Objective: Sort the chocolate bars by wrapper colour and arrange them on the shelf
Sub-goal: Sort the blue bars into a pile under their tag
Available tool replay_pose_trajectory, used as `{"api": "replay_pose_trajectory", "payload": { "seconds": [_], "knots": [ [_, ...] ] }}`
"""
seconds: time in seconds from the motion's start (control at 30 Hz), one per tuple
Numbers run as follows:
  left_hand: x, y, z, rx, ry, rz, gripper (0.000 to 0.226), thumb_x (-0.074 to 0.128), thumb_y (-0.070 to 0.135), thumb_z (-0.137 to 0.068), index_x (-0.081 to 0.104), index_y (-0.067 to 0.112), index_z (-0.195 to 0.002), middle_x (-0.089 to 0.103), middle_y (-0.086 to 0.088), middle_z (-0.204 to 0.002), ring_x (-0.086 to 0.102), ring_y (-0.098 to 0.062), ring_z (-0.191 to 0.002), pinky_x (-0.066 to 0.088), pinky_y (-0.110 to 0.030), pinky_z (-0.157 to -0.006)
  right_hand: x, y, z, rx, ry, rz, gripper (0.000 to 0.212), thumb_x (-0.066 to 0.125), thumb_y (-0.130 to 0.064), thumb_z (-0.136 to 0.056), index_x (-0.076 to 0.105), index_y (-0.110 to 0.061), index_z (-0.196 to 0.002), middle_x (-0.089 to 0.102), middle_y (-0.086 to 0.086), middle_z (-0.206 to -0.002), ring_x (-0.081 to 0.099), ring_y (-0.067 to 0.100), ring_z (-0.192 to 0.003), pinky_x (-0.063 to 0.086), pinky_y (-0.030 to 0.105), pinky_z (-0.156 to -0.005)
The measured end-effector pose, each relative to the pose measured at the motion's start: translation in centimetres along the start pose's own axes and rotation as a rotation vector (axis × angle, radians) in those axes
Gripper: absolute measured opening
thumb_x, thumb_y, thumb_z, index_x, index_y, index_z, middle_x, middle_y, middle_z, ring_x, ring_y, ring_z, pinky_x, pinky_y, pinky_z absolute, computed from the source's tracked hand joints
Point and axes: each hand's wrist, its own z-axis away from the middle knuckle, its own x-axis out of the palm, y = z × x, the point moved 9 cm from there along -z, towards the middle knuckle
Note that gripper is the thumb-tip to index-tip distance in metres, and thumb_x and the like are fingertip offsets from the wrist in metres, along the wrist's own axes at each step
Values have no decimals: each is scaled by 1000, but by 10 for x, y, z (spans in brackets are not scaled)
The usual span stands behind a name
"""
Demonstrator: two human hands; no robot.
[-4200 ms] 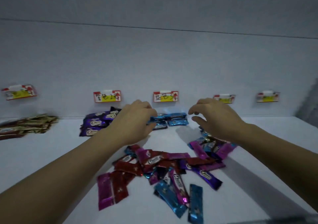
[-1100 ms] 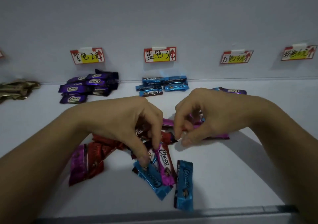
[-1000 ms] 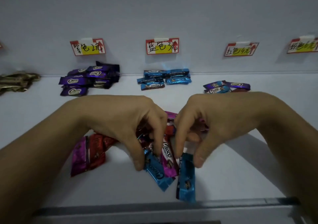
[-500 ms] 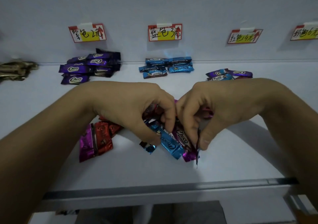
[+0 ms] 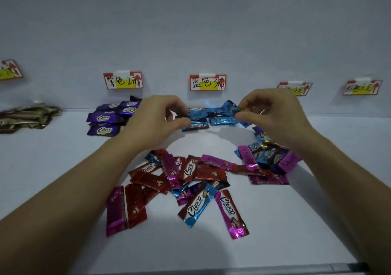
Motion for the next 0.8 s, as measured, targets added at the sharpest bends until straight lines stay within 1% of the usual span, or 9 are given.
{"api": "replay_pose_trajectory", "payload": {
  "seconds": [0.07, 0.17, 0.27, 0.37, 0.47, 0.53, 0.63, 0.7, 0.8],
  "knots": [
    [4, -7, -6, -36, 40, -78, 12, 79, 32, -85, 70, 29, -91, 66, 7, -79, 62, -14, -74, 50, -31, -62, 7, -2, -17, -54, -38, 250, 10, 81, -21, -84, 75, -24, -92, 72, -8, -84, 66, 6, -74, 56, 28, -73],
    [15, -7, -11, -13, 21, -206, 13, 79, 35, -85, 68, 28, -88, 57, 13, -78, 55, -11, -73, 45, -31, -64, 32, -7, -35, -182, -103, 584, 14, 69, -15, -93, 76, -20, -103, 69, 0, -96, 63, 21, -85, 52, 38, -75],
    [30, -7, -13, 46, -48, -297, 14, 75, 41, -87, 68, 30, -92, 63, 8, -100, 55, -14, -87, 50, -37, -79, 49, 2, -35, -171, -105, 679, 18, 63, -19, -96, 76, -22, -108, 67, 1, -104, 61, 25, -91, 51, 36, -72],
    [34, -9, -14, 59, -84, -327, 15, 71, 45, -88, 69, 33, -96, 59, 8, -116, 55, -15, -99, 51, -40, -86, 62, 9, -33, -142, -213, 760, 20, 66, -30, -94, 77, -27, -110, 66, -2, -111, 60, 23, -99, 53, 38, -75],
    [28, 0, -13, 104, -146, -288, 15, 71, 41, -90, 71, 32, -103, 58, 10, -113, 55, -10, -92, 49, -33, -82, 54, -5, -31, -171, -189, 696, 17, 67, -32, -94, 79, -27, -106, 68, -3, -114, 59, 20, -102, 51, 38, -79],
    [20, 5, -9, 120, -232, -251, 13, 70, 35, -92, 72, 31, -104, 62, 18, -101, 58, -3, -84, 44, -21, -72, 52, -19, -20, -209, -197, 571, 18, 67, -34, -94, 78, -26, -106, 70, -4, -110, 60, 15, -97, 48, 32, -79],
    [6, 4, 2, 127, -375, -244, 8, 72, 34, -92, 71, 37, -99, 65, 25, -90, 62, 2, -81, 41, -12, -66, 68, -49, 4, -249, -380, 304, 23, 64, -38, -95, 73, -32, -115, 68, -15, -110, 59, 2, -98, 44, 18, -77],
    [3, 0, 11, 128, -515, -238, 10, 73, 34, -90, 72, 39, -99, 68, 24, -94, 63, 4, -86, 45, -12, -66, 88, -71, 21, -302, -544, 169, 23, 67, -36, -94, 72, -35, -117, 65, -19, -115, 56, -1, -106, 44, 15, -80],
    [6, -10, 29, 65, -778, -200, 24, 78, 34, -85, 72, 43, -107, 67, 25, -106, 62, 5, -95, 50, -13, -73, 116, -88, 39, -412, -720, 156, 25, 71, -32, -92, 74, -35, -117, 64, -17, -119, 54, -1, -111, 41, 14, -90]
  ]
}}
